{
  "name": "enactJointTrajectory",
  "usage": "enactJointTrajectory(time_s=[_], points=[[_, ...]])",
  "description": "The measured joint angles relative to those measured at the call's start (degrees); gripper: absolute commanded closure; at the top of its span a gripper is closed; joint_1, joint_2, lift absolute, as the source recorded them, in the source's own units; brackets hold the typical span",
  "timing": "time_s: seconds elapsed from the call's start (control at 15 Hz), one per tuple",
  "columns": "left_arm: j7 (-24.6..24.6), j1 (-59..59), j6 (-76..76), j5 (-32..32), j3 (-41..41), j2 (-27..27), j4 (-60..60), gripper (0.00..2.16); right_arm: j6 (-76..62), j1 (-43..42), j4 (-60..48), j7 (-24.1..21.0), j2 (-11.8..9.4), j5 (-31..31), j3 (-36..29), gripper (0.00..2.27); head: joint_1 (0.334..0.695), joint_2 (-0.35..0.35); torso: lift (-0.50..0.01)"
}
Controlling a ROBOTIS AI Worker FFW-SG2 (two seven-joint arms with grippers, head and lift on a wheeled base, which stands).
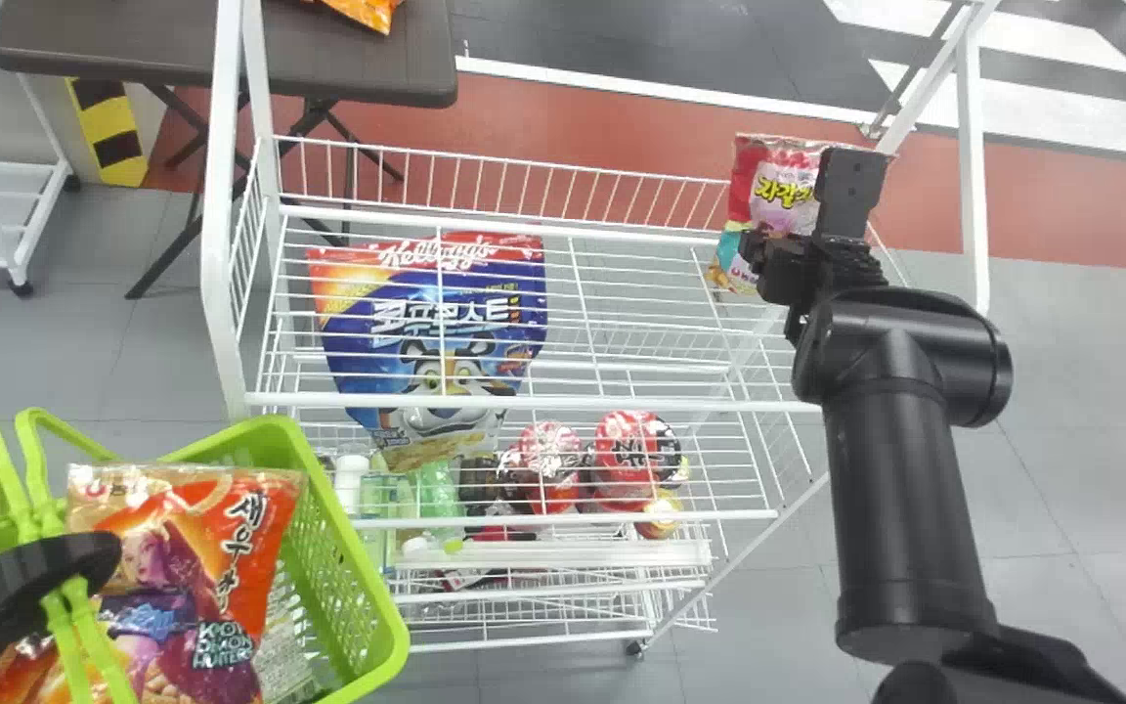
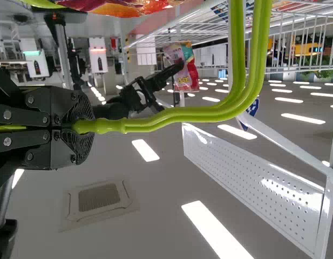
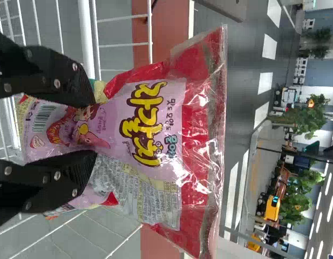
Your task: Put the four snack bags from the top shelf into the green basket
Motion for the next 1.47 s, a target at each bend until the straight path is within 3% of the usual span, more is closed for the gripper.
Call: enactJointTrajectory(time_s=[0.2, 0.4, 0.8, 0.87, 1.0, 1.33, 1.47], points=[[0.0, 0.0, 0.0, 0.2, 0.0, 0.1, 0.1, 2.15, 2.5, 4.6, -8.7, 1.0, 0.1, -3.6, 0.1, 2.26, 0.695, -0.250, 0.000], [0.0, -0.1, 0.0, 0.2, 0.1, 0.2, 0.2, 2.15, 14.3, 13.0, -27.4, 2.8, 0.2, -11.2, 0.6, 2.26, 0.695, -0.229, 0.000], [0.0, -0.6, 0.0, 0.2, 0.1, 0.3, 0.2, 2.15, 45.9, 26.7, -59.4, 4.4, 0.3, -28.5, 4.4, 2.26, 0.695, -0.072, 0.000], [0.0, -0.7, 0.0, 0.2, 0.1, 0.2, 0.2, 2.15, 51.6, 27.3, -61.7, 4.6, 0.3, -31.5, 4.9, 2.26, 0.695, -0.009, 0.000], [0.0, -0.9, 0.0, 0.0, -0.1, 0.2, 0.2, 2.15, 58.0, 28.0, -64.8, 5.0, 0.2, -37.1, 6.3, 2.26, 0.695, 0.051, 0.000], [0.0, -1.1, 0.0, -0.5, -0.8, -0.2, 0.2, 2.15, 59.2, 24.3, -67.2, 3.8, 1.0, -53.8, 8.0, 2.26, 0.695, 0.181, 0.000], [0.0, -2.0, 0.0, -0.5, -1.3, -0.4, 0.4, 2.15, 59.2, 22.8, -66.0, 3.0, 1.7, -56.1, 10.8, 2.26, 0.695, 0.234, 0.000]])
